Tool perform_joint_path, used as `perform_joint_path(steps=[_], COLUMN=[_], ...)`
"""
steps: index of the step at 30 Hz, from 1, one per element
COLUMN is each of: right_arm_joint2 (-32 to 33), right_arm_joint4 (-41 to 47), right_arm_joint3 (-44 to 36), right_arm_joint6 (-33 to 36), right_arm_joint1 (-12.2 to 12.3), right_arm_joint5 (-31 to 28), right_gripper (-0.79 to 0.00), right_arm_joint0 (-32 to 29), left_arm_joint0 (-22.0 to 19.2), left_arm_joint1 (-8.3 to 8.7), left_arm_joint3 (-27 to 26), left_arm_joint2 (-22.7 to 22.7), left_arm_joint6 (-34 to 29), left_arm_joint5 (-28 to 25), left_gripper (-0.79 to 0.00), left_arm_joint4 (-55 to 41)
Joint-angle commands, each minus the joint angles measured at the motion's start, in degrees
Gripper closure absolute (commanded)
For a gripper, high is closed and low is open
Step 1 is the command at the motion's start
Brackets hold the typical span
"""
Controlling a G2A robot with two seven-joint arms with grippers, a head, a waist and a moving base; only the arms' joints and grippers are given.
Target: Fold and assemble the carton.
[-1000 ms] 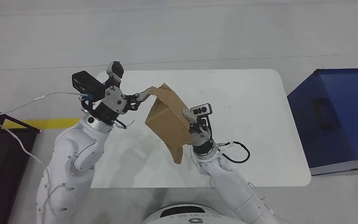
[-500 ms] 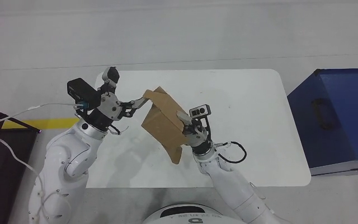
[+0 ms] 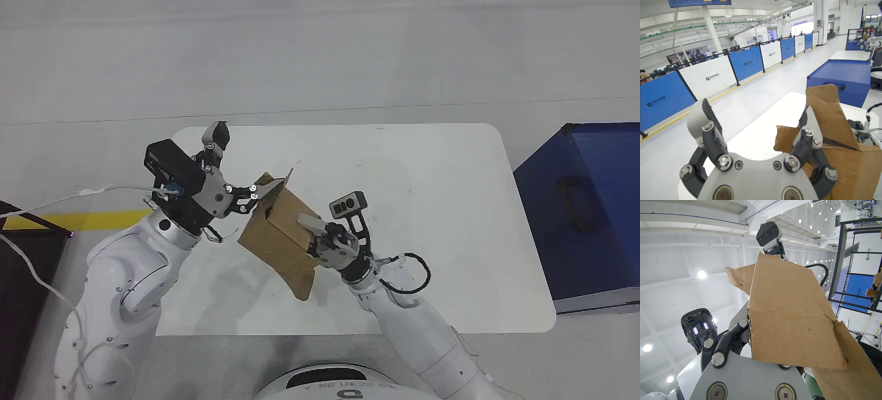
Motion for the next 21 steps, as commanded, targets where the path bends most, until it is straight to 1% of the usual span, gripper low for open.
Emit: perform_joint_path(steps=[1, 4, 8, 13, 16, 18, 21], right_arm_joint2=[0.3, 0.6, 0.9, 0.8, 0.8, 0.8, 0.7], right_arm_joint4=[0.1, 1.7, 4.5, 6.7, 7.0, 6.9, 7.0], right_arm_joint3=[-0.3, -1.1, -1.7, -1.5, -1.2, -1.2, -1.1], right_arm_joint6=[0.3, 1.0, 2.5, 3.9, 4.1, 4.2, 4.1], right_arm_joint1=[0.1, 0.1, 0.1, 0.0, -0.1, -0.1, -0.1], right_arm_joint5=[-0.1, -0.4, -1.1, -1.4, -1.5, -1.6, -1.6], right_gripper=[0.000, 0.000, 0.000, 0.000, 0.000, 0.000, 0.000], right_arm_joint0=[-0.2, -0.4, -0.6, -0.5, -0.3, -0.3, -0.3], left_arm_joint0=[0.1, 0.6, 1.5, 2.0, 1.8, 1.6, 1.2], left_arm_joint1=[-0.01, -0.04, 0.05, 0.14, 0.18, 0.18, 0.14], left_arm_joint3=[0.1, 0.1, 0.2, 1.7, 2.5, 2.9, 3.7], left_arm_joint2=[-0.1, -1.2, -4.1, -6.6, -6.4, -5.4, -3.3], left_arm_joint6=[0.1, 0.7, 1.0, 1.1, 0.5, 0.2, -0.9], left_arm_joint5=[0.6, 2.2, 3.4, 4.3, 3.9, 3.2, 1.1], left_gripper=[-0.785, -0.785, -0.785, -0.785, -0.785, -0.785, -0.785], left_arm_joint4=[0.1, -0.9, -2.0, -3.0, -2.1, -1.8, -4.0])
